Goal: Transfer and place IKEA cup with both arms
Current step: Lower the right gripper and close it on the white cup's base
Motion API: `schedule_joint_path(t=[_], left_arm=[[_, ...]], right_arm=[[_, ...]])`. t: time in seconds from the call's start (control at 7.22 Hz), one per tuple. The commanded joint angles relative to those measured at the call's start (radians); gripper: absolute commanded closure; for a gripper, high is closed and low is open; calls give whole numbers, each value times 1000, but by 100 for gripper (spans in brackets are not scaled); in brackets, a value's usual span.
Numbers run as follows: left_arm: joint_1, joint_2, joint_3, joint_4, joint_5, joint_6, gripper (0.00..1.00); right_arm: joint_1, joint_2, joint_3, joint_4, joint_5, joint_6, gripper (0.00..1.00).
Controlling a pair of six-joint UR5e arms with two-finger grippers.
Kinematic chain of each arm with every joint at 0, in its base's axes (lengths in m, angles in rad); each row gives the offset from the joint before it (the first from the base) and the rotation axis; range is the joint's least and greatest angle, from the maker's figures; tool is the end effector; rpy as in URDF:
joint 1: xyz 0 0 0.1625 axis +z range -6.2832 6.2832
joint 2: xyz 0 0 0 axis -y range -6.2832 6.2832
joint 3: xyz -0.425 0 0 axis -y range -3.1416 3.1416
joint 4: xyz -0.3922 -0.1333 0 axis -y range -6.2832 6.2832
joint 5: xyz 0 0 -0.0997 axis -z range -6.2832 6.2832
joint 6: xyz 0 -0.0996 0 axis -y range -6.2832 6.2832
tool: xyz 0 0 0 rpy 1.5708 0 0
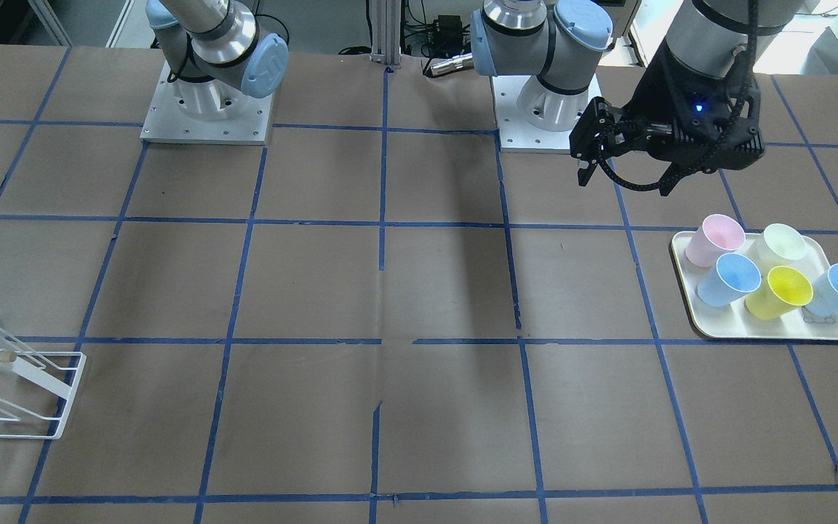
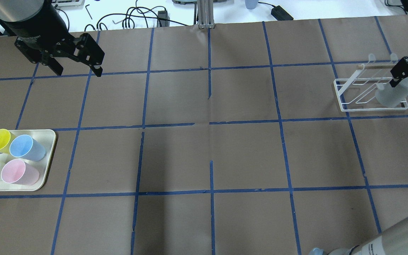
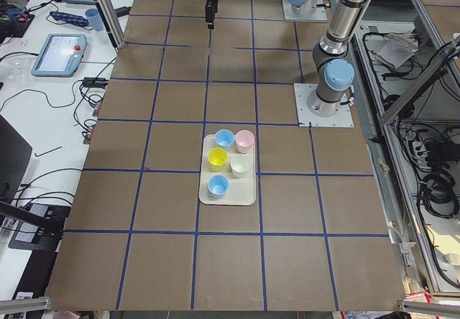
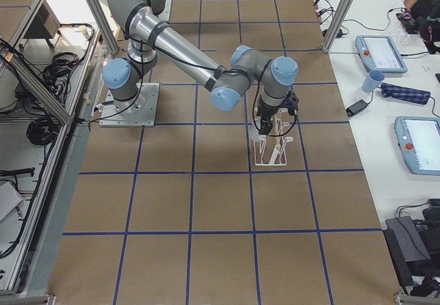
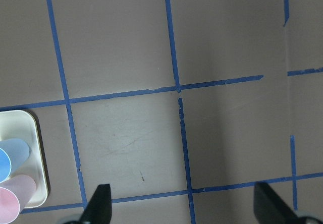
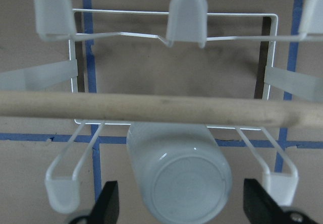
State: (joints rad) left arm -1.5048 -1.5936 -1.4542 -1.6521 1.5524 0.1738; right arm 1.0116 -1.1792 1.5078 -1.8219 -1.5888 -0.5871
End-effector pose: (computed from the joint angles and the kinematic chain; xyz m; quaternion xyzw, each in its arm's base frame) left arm -0.1018 -0.5089 0.5258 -0.0539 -0.9985 0.0073 0.0084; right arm -0.2202 -0.5997 0.3218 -0.0143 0.9991 0.0374 0.0134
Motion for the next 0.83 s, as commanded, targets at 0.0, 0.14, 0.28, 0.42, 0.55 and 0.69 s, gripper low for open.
schedule_joint_path(t=[0.0,0.14,0.28,0.42,0.55,0.69], left_arm=[[0,0,0,0,0,-1,0],[0,0,0,0,0,-1,0],[0,1,0,0,0,-1,0],[0,0,-2,0,0,-1,0],[0,1,-2,0,0,-1,0],[0,0,0,0,-1,-1,0]], right_arm=[[1,4,2,0,4,0,13],[1,4,9,0,3,0,13],[1,4,15,-2,3,0,13],[1,6,18,-2,3,0,13],[1,7,22,-5,4,0,13],[1,15,22,-23,4,-3,13]])
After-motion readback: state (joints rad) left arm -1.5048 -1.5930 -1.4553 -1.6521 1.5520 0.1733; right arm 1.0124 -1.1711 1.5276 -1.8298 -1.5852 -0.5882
